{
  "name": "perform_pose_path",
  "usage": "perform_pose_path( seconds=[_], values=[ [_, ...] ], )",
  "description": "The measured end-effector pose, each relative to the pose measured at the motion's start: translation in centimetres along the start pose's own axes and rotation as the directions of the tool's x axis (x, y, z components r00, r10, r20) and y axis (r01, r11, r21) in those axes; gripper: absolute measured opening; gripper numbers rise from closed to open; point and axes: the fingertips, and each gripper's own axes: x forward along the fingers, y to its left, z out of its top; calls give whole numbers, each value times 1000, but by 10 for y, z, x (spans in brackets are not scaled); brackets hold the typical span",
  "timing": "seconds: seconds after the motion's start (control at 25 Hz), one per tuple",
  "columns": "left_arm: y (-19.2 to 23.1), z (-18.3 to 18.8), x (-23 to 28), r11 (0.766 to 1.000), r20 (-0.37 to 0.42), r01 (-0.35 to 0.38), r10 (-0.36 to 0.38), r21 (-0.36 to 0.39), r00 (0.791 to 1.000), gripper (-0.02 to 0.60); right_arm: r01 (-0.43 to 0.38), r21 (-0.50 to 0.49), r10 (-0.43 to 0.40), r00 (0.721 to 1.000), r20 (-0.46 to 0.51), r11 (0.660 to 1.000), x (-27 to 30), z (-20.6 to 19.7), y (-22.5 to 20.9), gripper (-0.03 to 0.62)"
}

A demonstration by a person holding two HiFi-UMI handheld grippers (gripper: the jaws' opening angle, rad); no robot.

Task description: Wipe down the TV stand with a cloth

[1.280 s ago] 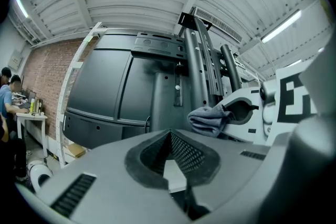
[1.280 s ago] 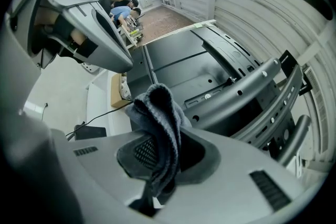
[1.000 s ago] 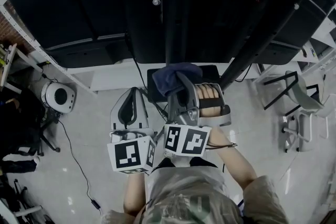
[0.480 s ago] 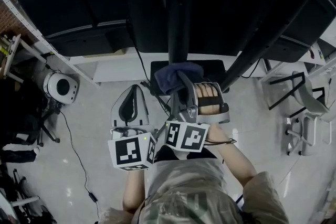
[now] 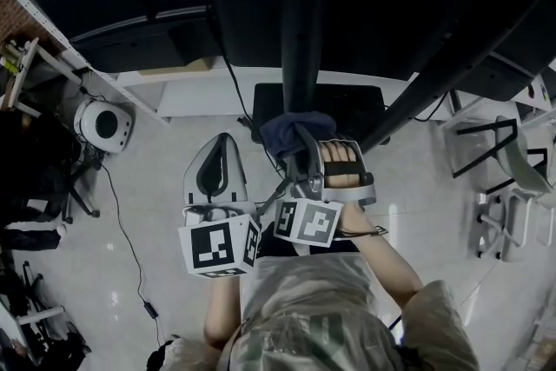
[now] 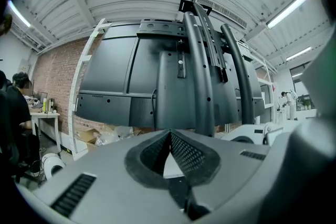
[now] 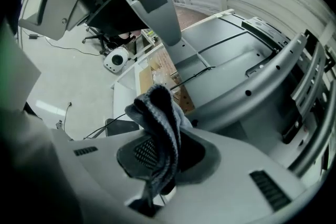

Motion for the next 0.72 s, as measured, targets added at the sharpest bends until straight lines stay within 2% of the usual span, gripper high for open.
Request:
perform_pose_path(
  seconds=[0.32, 0.72],
  values=[
    [-5, -35, 2, 999, -32, -28, 27, -25, 999, 14, -75, -14, 75, 997, -13, 997, 19, -26, 49, 57],
    [9, -84, -15, 994, -82, -98, 94, -51, 992, 15, -167, -26, 165, 985, -53, 986, 40, -62, 122, 57]
  ],
)
